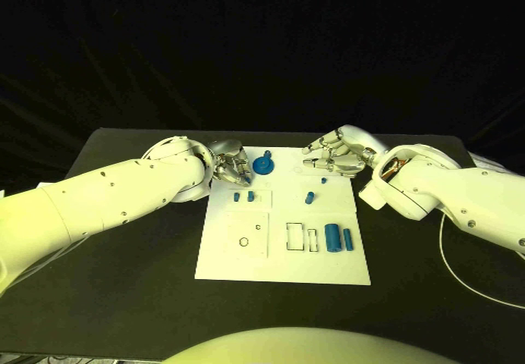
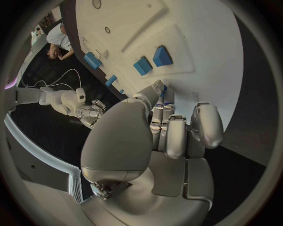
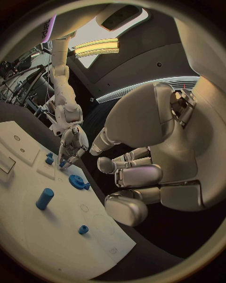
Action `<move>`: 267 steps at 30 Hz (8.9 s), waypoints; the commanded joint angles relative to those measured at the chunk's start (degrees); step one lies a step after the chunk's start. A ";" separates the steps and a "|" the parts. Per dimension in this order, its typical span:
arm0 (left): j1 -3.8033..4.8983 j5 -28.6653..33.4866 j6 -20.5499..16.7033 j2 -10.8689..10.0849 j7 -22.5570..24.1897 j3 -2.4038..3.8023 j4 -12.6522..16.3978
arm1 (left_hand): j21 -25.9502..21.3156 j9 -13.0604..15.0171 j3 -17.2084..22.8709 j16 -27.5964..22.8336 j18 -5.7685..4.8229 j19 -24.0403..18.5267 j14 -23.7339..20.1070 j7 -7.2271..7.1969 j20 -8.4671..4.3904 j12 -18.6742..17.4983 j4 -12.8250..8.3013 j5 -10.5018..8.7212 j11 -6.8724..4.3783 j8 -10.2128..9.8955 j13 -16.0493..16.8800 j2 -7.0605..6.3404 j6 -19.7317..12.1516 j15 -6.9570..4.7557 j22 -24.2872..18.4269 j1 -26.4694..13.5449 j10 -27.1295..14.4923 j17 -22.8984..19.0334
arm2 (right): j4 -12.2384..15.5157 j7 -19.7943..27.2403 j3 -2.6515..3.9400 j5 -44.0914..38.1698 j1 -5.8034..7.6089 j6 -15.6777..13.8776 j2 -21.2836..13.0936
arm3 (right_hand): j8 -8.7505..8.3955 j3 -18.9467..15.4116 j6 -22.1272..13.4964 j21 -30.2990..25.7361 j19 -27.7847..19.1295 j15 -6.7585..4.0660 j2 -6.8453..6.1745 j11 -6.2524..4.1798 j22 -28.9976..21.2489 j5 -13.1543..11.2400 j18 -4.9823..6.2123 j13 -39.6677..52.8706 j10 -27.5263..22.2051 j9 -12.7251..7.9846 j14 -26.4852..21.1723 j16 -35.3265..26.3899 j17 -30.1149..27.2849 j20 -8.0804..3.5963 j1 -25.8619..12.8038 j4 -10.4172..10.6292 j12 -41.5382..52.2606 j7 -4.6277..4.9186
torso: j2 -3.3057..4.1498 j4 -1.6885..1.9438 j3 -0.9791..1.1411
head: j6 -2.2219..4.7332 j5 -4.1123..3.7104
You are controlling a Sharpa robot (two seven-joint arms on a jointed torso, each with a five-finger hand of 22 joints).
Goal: Assemble the parts on the task board
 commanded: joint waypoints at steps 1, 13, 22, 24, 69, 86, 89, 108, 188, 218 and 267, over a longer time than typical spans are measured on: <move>-0.17 -0.57 2.01 0.37 -0.50 -0.14 -0.14 | 0.29 0.03 0.29 -0.17 -0.44 0.36 0.79 -0.17 -0.17 -0.21 0.00 0.18 0.16 0.10 0.10 -0.06 0.17 -0.33 0.74 -0.37 0.43 -0.04 | 0.01 0.31 0.01 -0.13 -0.04 0.73 0.06 | 0.16 0.32 0.32 -0.21 -0.29 0.20 0.30 0.06 -0.07 0.24 0.48 0.02 0.25 0.01 2.71 -0.37 -0.07 -0.04 0.10 0.16 0.21 0.22 | -0.01 0.04 -0.01 | -0.06 -0.05; -0.19 -0.75 3.86 0.73 -1.46 -0.23 -0.94 | -0.18 -0.23 0.58 -0.43 -0.35 0.04 0.63 0.15 -0.05 -1.20 -0.09 0.14 0.51 -0.69 0.16 -0.55 -0.82 -0.09 0.56 -1.12 -0.18 -0.53 | 0.01 0.31 0.01 -0.13 -0.04 0.78 0.04 | 0.16 0.32 0.32 -0.21 -0.29 0.20 0.30 0.06 -0.07 0.24 0.48 0.02 0.25 0.01 2.71 -0.37 -0.07 -0.04 0.10 0.16 0.21 0.22 | -0.01 0.01 -0.05 | -0.12 -0.04; -0.22 -0.76 3.50 0.88 -1.43 -0.25 -0.81 | -0.55 -0.71 0.99 -0.60 -0.29 -0.24 0.48 0.84 0.29 -1.95 -0.30 0.14 1.07 -1.82 0.28 -1.06 -2.45 0.36 0.47 -1.64 -0.78 -1.00 | 0.02 0.31 0.01 -0.13 -0.04 0.81 0.02 | 0.16 0.31 0.34 -0.23 -0.29 0.20 0.29 0.06 -0.09 0.26 0.48 0.04 0.32 0.02 2.71 -0.39 -0.09 -0.04 0.01 0.26 0.29 0.22 | -0.02 0.04 -0.03 | -0.18 -0.01; -0.22 -0.76 3.36 0.84 -1.40 -0.25 -0.79 | -0.75 -0.98 1.13 -0.66 -0.26 -0.37 0.42 1.15 0.44 -2.24 -0.36 0.15 1.32 -2.39 0.30 -1.35 -3.33 0.56 0.39 -1.87 -1.05 -1.18 | 0.01 0.30 0.01 -0.13 -0.04 0.82 0.01 | 0.16 0.31 0.34 -0.23 -0.29 0.20 0.29 0.06 -0.09 0.26 0.48 0.04 0.32 0.02 2.71 -0.39 -0.09 -0.04 0.01 0.26 0.29 0.22 | -0.04 0.03 -0.02 | -0.13 -0.01; -0.02 63.27 -11.54 -9.99 18.33 1.25 8.48 | -32.09 -2.07 5.38 -18.12 5.66 -16.13 -13.20 2.73 1.88 -1.87 -2.26 0.02 2.74 -1.90 0.39 -0.96 -5.82 1.83 -19.64 -2.73 -3.06 -31.15 | -6.01 -9.72 0.02 -33.61 0.15 5.62 0.53 | 1.35 11.90 4.74 -5.58 -2.50 0.74 -3.82 0.92 -8.29 -6.45 1.81 -32.68 -9.88 0.15 1.04 -8.82 -9.23 0.51 5.74 -5.35 -32.15 -0.35 | -0.13 0.14 -0.18 | 1.67 -1.10; -1.01 78.05 -12.55 -13.62 25.73 0.71 15.95 | -33.64 -2.25 3.63 -18.91 5.61 -15.83 -13.30 2.62 1.69 0.66 -2.06 0.05 2.50 -1.56 1.42 -0.32 -6.38 1.67 -20.80 -3.89 -3.61 -32.52 | -5.83 -13.24 -0.07 -46.66 -0.10 10.92 2.52 | 0.85 14.16 7.22 -6.90 -2.47 -0.28 -5.49 0.42 -9.93 -10.79 1.88 -42.80 -7.72 0.16 1.07 -11.39 -11.62 -0.32 4.79 -5.95 -38.52 -1.41 | -0.12 0.29 -0.25 | 3.71 -4.54; -1.03 78.33 -12.60 -13.78 26.15 0.71 16.25 | -33.75 -2.27 3.53 -18.99 5.61 -15.82 -13.36 2.66 1.70 0.77 -2.05 0.05 2.53 -1.56 1.46 -0.29 -6.49 1.70 -20.87 -3.96 -3.75 -32.69 | -5.71 -13.11 -0.13 -47.15 -0.21 11.95 2.70 | 0.72 14.22 7.23 -7.14 -2.56 -0.15 -5.61 0.47 -10.24 -11.27 1.92 -43.42 -7.68 0.14 1.08 -11.57 -11.77 -0.22 4.84 -6.05 -38.86 -1.37 | -0.11 0.25 -0.20 | 3.66 -4.45; -1.17 78.58 -12.07 -13.82 26.74 0.70 16.97 | -34.27 -2.34 3.17 -19.43 5.58 -15.78 -13.72 2.79 1.79 1.33 -2.03 0.07 2.68 -1.49 1.66 -0.06 -6.96 1.81 -21.24 -4.23 -4.43 -33.51 | -5.42 -11.49 -0.21 -47.60 -1.26 13.46 3.59 | 0.58 15.19 8.19 -7.99 -2.82 -0.12 -4.82 0.26 -11.26 -11.46 2.06 -46.00 -6.11 0.25 1.10 -12.49 -12.63 -0.15 5.25 -6.28 -39.79 -1.54 | -0.08 0.20 0.04 | 3.62 -3.93; -1.26 78.51 -9.90 -12.88 24.10 0.46 16.13 | -35.59 -2.29 2.42 -21.53 5.60 -15.95 -15.63 2.91 1.96 2.80 -2.44 0.09 2.83 -0.84 2.11 0.43 -7.53 1.98 -22.12 -4.16 -5.71 -37.16 | 6.38 -8.00 -0.54 -34.41 -6.43 2.97 9.33 | 1.54 19.30 11.87 -6.46 -1.44 0.05 -0.83 0.21 -9.09 -14.42 1.71 -49.40 0.98 1.46 1.54 -11.92 -11.75 -0.02 6.57 -7.37 -41.49 -1.05 | -0.10 0.16 -0.14 | 2.34 -0.91; -1.33 78.27 -9.68 -12.29 24.02 0.40 15.83 | -35.80 -2.29 2.32 -21.78 5.61 -15.97 -15.85 2.93 1.95 3.07 -2.58 0.09 2.84 -0.72 2.18 0.51 -7.63 1.98 -22.26 -4.07 -5.89 -37.55 | 3.21 -10.04 -1.25 -41.27 -9.12 5.94 13.23 | 1.49 19.37 11.80 -6.43 -1.44 0.07 -0.85 0.26 -9.06 -14.35 1.70 -49.45 0.98 1.48 1.55 -11.86 -11.67 -0.02 6.58 -7.46 -41.62 -1.00 | -0.15 0.15 -0.09 | 0.97 0.93; -1.39 77.40 -9.84 -11.48 24.15 0.40 14.79 | -35.94 -2.30 2.21 -21.83 5.60 -15.95 -15.90 2.98 1.96 3.24 -2.62 0.09 2.88 -0.67 2.22 0.56 -7.78 2.00 -22.36 -4.10 -6.08 -37.66 | 4.78 -14.41 -1.59 -45.98 -9.60 -2.91 12.99 | -0.36 11.10 4.90 -7.78 -3.46 2.09 -7.43 2.69 -11.55 -5.74 2.16 -49.79 -5.27 0.50 0.72 -11.74 -11.98 1.80 0.45 -5.82 -44.87 1.44 | -0.14 0.14 -0.02 | 0.56 1.34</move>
